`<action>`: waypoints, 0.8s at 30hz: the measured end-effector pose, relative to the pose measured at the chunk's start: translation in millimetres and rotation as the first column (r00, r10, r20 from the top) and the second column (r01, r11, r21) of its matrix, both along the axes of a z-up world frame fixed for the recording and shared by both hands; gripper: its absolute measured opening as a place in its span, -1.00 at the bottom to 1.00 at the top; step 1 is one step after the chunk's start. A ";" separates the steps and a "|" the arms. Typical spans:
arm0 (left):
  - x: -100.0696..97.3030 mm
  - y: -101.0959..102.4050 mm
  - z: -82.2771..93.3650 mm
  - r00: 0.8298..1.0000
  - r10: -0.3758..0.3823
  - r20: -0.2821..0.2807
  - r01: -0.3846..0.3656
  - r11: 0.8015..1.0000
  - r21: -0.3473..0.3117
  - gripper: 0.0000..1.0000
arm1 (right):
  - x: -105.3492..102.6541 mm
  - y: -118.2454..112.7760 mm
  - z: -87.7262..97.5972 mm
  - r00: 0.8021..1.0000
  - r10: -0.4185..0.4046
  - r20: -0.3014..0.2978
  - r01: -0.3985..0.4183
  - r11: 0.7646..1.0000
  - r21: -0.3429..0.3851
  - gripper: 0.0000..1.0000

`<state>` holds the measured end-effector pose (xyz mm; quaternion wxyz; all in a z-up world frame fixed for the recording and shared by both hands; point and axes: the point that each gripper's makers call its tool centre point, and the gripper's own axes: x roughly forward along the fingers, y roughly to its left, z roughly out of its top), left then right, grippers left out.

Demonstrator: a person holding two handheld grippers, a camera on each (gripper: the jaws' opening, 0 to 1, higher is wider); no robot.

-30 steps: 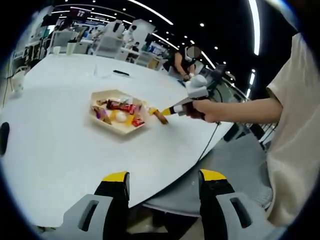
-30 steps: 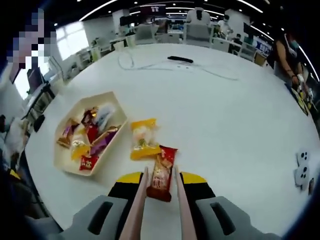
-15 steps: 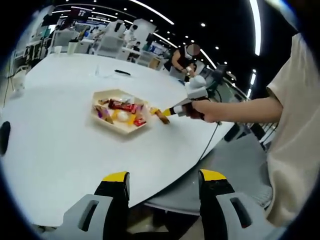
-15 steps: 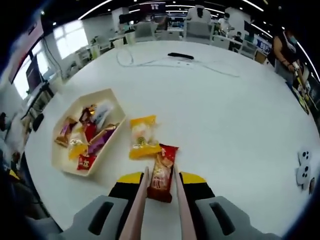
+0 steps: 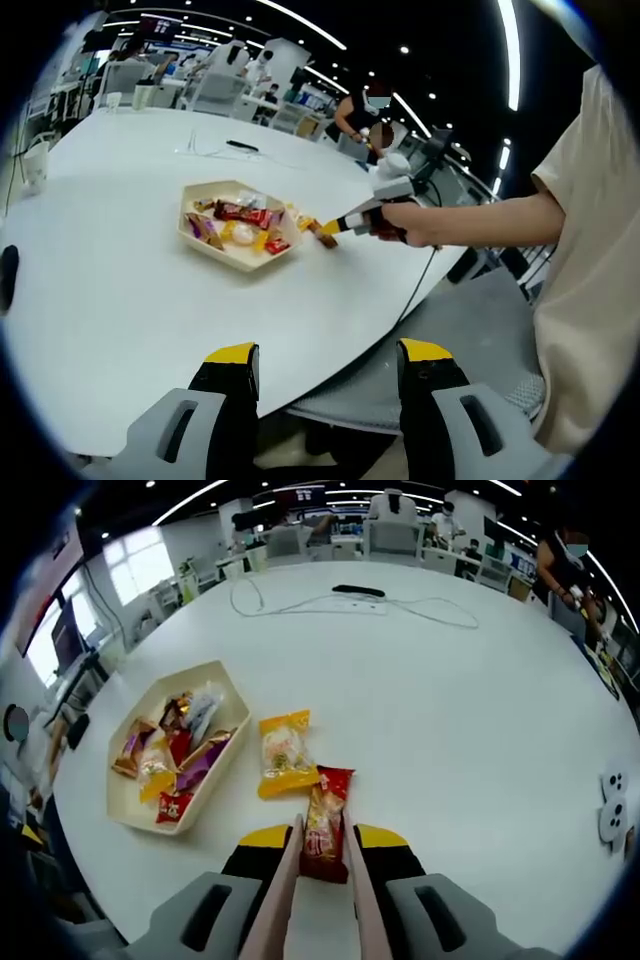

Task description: Place the target food into the container with the food tongs after gripping and lifting it, then release it inside without dropping or visibly crushing the food.

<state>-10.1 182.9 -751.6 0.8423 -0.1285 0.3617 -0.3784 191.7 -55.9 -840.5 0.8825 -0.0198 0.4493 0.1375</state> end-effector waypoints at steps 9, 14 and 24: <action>-1.1 3.2 0.5 1.000 0.007 0.002 -0.007 1.000 0.002 0.09 | -0.6 0.2 1.8 1.000 -0.017 0.008 0.016 1.000 0.023 -0.56; -1.2 3.2 1.9 1.000 0.009 0.007 -0.009 1.000 0.002 0.09 | -1.7 -2.5 6.8 0.999 -0.027 0.017 0.027 0.999 0.036 -0.56; 0.2 -0.2 7.5 1.000 0.002 0.029 -0.002 1.000 -0.002 0.09 | -4.9 -14.8 20.3 0.998 -0.050 0.042 0.048 0.998 0.041 -0.56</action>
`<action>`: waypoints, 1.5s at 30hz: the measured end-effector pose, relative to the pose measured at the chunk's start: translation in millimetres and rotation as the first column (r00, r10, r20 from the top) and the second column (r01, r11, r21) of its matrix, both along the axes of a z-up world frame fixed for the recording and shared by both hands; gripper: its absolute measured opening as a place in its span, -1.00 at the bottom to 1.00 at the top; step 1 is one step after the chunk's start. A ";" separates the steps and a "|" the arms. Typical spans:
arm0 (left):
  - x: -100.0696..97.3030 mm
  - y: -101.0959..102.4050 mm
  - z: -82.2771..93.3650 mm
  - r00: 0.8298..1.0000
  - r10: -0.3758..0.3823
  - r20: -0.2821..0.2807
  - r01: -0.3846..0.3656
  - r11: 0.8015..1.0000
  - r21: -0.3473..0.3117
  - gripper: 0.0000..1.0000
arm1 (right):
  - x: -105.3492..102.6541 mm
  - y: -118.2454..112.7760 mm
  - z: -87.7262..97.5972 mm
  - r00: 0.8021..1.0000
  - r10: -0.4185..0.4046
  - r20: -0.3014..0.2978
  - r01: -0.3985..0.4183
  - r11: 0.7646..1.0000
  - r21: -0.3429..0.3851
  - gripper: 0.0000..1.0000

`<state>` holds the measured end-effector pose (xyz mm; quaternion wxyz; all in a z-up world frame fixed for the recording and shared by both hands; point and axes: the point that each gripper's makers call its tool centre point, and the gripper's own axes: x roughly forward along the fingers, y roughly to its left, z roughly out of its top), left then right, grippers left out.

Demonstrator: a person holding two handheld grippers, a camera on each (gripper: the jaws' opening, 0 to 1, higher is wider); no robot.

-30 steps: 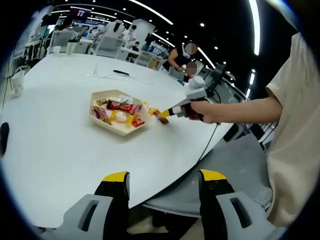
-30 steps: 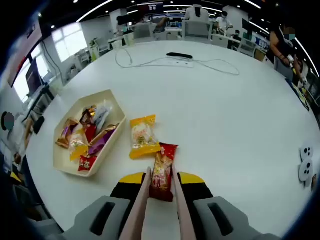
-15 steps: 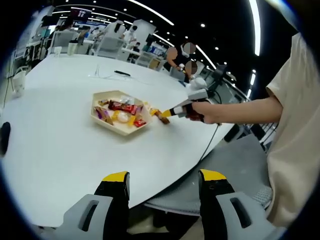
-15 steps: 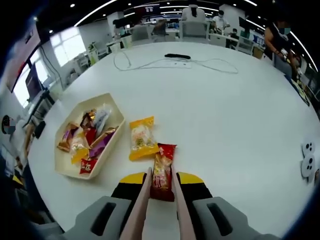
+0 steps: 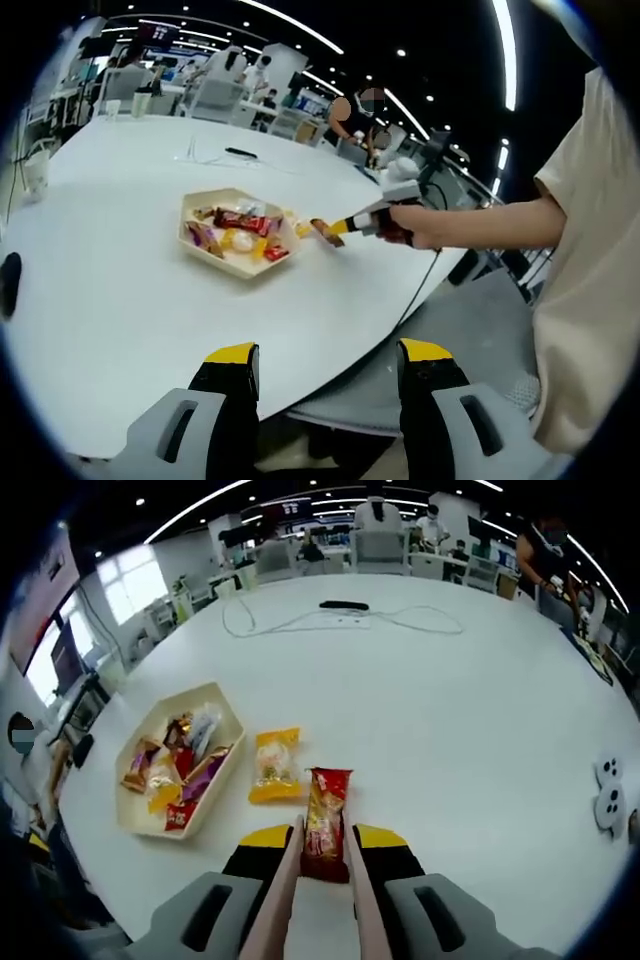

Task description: Place the target food into the container with the food tongs after gripping and lifting it, then release it inside without dropping or visibly crushing the food.

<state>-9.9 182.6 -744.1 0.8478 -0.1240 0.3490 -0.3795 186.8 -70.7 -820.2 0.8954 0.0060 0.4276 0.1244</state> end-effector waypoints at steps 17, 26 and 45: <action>-2.1 -0.1 14.4 0.999 0.009 0.052 -0.009 1.000 -0.004 0.09 | 0.4 -4.6 38.8 0.997 -0.018 0.081 0.017 1.000 0.011 -0.56; -3.9 1.4 26.4 0.995 0.022 0.092 -0.021 1.000 -0.007 0.09 | 6.1 -3.7 70.8 0.988 -0.013 0.153 0.010 1.000 0.024 -0.57; -17.8 10.1 37.2 0.990 0.055 0.133 -0.055 0.998 -0.006 0.09 | 12.1 9.6 122.0 0.966 0.020 0.258 -0.034 0.998 0.049 -0.57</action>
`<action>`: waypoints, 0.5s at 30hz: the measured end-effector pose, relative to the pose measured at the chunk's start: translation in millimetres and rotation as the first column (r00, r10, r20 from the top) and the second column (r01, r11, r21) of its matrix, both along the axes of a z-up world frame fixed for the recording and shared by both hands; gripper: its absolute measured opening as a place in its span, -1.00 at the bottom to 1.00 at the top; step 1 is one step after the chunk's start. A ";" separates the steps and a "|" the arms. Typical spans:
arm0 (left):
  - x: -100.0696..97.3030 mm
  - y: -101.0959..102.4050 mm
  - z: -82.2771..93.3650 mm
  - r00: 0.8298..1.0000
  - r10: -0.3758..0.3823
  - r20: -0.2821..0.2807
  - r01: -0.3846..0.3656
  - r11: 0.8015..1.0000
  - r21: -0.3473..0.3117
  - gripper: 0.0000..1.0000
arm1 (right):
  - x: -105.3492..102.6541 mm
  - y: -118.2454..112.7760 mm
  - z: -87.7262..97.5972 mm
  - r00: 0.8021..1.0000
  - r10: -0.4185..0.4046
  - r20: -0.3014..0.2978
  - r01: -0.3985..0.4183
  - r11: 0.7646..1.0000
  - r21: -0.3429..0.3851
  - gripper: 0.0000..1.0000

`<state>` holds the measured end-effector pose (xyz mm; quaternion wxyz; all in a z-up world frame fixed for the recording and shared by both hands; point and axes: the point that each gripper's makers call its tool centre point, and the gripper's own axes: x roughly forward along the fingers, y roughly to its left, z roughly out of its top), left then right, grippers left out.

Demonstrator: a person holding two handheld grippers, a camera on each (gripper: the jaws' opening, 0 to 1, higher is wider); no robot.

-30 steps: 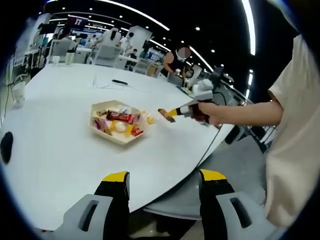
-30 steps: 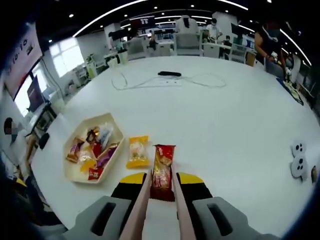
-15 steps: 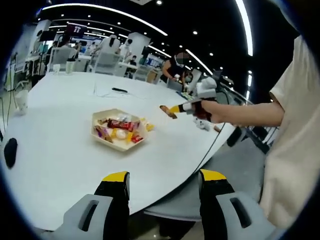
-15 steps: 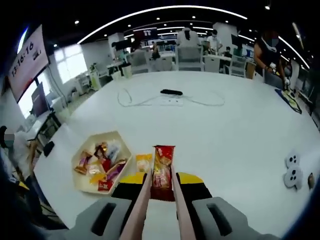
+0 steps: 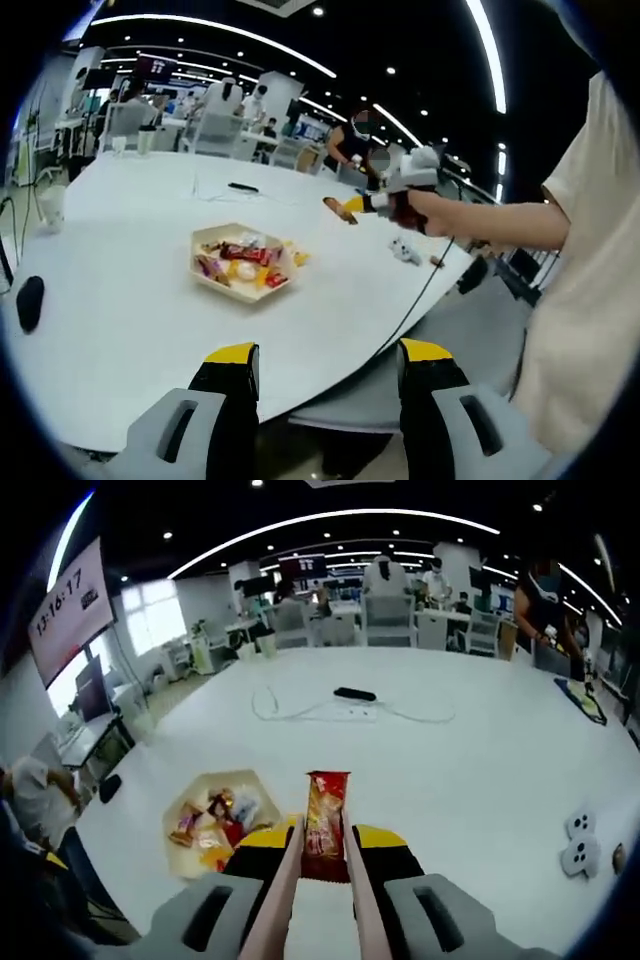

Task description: Place the target food into the container with the food tongs after gripping and lifting it, then release it inside without dropping or visibly crushing the food.

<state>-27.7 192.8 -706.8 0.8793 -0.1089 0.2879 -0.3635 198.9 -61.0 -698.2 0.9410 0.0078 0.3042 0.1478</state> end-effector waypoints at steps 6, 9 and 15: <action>-0.3 -1.6 3.6 1.000 0.000 0.016 0.000 1.000 0.000 0.09 | 3.7 3.2 15.9 0.999 0.010 0.033 -0.011 1.000 0.010 -0.57; -0.4 -2.6 5.1 1.000 -0.001 0.024 0.001 1.000 -0.001 0.09 | 4.0 5.4 23.2 0.999 0.020 0.049 -0.021 1.000 0.022 -0.57; -0.9 -3.8 4.8 1.000 0.006 0.023 -0.006 1.000 -0.005 0.09 | 3.3 7.9 28.3 0.997 0.025 0.067 -0.027 0.999 0.034 -0.57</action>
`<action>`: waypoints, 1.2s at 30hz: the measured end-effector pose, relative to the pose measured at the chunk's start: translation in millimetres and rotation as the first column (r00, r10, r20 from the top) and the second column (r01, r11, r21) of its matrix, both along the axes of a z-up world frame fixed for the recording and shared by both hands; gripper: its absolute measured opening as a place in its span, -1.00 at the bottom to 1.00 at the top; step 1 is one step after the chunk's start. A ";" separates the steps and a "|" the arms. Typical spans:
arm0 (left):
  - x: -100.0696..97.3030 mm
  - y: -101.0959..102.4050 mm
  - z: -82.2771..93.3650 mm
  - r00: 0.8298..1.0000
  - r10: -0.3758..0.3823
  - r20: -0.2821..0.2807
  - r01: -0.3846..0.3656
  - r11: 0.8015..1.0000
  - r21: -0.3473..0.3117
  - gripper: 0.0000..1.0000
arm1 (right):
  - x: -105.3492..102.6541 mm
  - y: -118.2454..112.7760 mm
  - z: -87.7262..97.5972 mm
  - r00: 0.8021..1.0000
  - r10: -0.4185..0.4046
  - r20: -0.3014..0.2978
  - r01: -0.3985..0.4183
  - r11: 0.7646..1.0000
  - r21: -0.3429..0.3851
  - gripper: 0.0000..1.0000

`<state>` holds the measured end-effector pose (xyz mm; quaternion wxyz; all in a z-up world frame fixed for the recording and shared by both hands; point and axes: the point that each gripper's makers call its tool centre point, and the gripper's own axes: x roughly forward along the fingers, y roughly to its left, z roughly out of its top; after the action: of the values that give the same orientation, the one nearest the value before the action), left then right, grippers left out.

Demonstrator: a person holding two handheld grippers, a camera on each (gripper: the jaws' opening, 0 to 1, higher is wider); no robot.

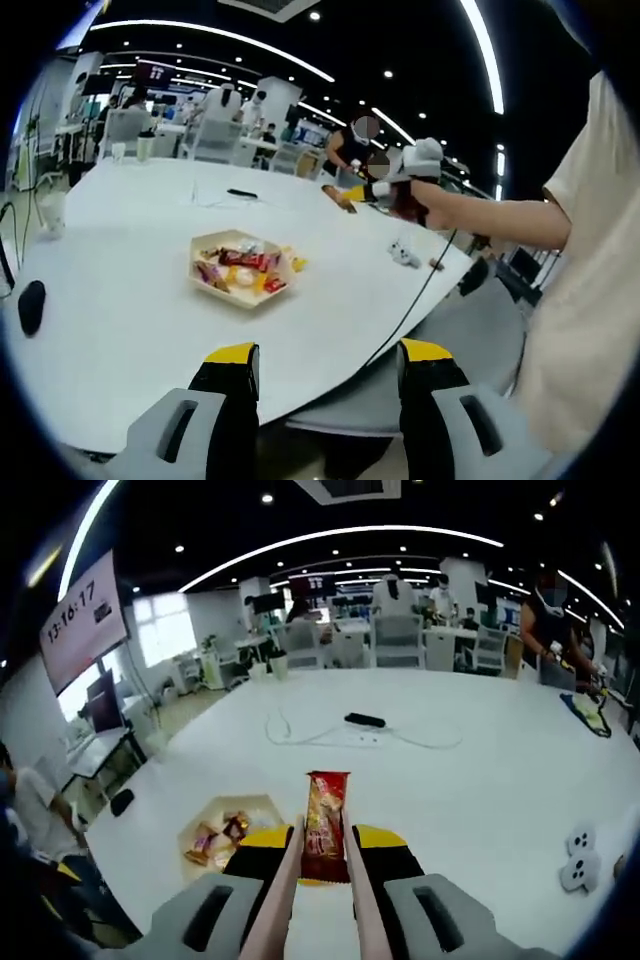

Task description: Place the target food into the container with the food tongs after gripping and lifting it, then release it inside without dropping or visibly crushing the food.

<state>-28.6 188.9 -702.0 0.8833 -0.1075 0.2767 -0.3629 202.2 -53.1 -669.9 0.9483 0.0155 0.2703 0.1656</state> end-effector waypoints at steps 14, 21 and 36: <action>2.5 -1.2 12.8 0.999 -0.004 0.034 0.003 1.000 0.024 0.09 | 4.8 6.6 26.5 0.998 0.009 0.058 -0.012 0.999 0.050 -0.57; 0.0 -7.7 13.8 0.999 -0.005 0.036 0.005 1.000 0.020 0.09 | 3.8 2.5 35.5 0.997 0.010 0.078 -0.014 0.998 0.056 -0.57; 1.0 -10.4 17.0 0.999 -0.015 0.051 0.015 1.000 0.019 0.09 | -1.0 0.6 39.9 0.996 0.009 0.084 -0.014 0.998 0.060 -0.57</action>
<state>-27.6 178.5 -685.0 0.8882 -0.0880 0.2583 -0.3695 201.2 -52.4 -630.0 0.9569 0.0359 0.2253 0.1799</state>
